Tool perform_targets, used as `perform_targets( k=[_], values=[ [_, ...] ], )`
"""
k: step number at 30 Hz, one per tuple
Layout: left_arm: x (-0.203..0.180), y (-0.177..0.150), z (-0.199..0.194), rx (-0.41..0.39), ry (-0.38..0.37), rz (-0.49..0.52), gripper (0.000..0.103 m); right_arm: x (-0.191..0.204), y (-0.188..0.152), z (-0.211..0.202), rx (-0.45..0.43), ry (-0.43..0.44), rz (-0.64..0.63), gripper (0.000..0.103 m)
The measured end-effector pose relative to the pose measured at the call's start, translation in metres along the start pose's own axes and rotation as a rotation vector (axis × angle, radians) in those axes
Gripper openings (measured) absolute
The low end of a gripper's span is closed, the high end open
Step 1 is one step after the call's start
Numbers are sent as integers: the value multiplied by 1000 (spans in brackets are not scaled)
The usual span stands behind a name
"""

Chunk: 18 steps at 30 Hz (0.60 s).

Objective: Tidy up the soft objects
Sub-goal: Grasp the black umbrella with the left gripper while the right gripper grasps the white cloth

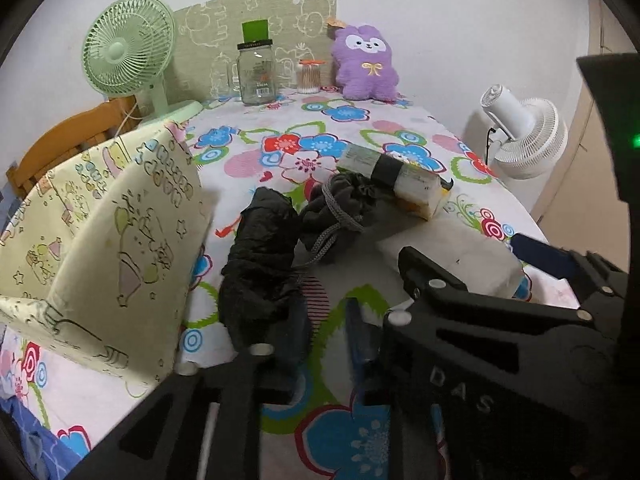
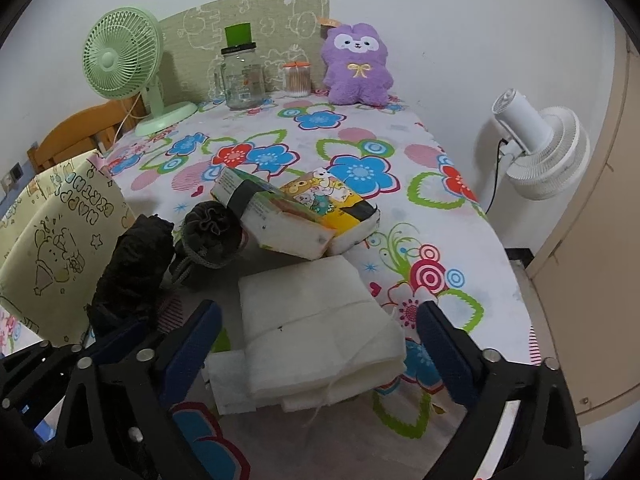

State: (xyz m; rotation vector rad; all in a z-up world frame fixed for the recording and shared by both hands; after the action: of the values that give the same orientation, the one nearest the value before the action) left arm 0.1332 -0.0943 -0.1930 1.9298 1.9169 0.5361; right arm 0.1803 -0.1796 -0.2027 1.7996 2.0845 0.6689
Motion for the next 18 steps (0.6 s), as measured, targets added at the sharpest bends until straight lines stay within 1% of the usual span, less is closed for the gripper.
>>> perform_targets(
  k=[1,3,5,7,8,11,12,13,14,15,17,18],
  values=[
    [0,0,0,-2,9,3,28,0,0,0,2,9,3,91],
    [0,0,2,11,11,7,29,2,0,3,12,21,1,88],
    [-1,-2,6,30,14,7,31,4,-1,6,24,21,-16,78],
    [-1,-2,6,31,21,10,35,6,-3,9,43,35,-25,73],
    [-2,-3,6,31,22,12,37,7,-3,8,44,39,-27,68],
    [-2,-3,4,27,25,12,43,8,-4,5,42,50,-37,60],
    [-2,-3,3,24,29,13,43,9,-5,3,43,54,-38,58],
    [0,-2,0,10,37,8,43,9,-5,2,41,56,-40,48],
    [0,-2,-1,5,39,8,44,8,-5,0,35,39,-36,43],
    [0,-2,-5,-6,39,10,46,7,-5,-2,31,35,-32,43],
    [1,-1,-10,-21,48,10,51,6,-5,-4,31,47,-20,37],
    [2,-1,-12,-28,50,11,53,7,-6,-6,28,49,-17,36]
  ],
)
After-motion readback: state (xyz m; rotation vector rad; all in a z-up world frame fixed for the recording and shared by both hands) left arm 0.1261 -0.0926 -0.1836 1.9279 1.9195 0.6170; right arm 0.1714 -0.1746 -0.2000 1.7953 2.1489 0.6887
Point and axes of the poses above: each gripper's, at about its wrist camera, not at the fingertips, and z roughly the way its jaws point, x to its left, y to its top, the point moved 6 cm from there along z, roughly the way its jaws point, and after that the axes turned 11 degrees about x, right-handed, at the moved point
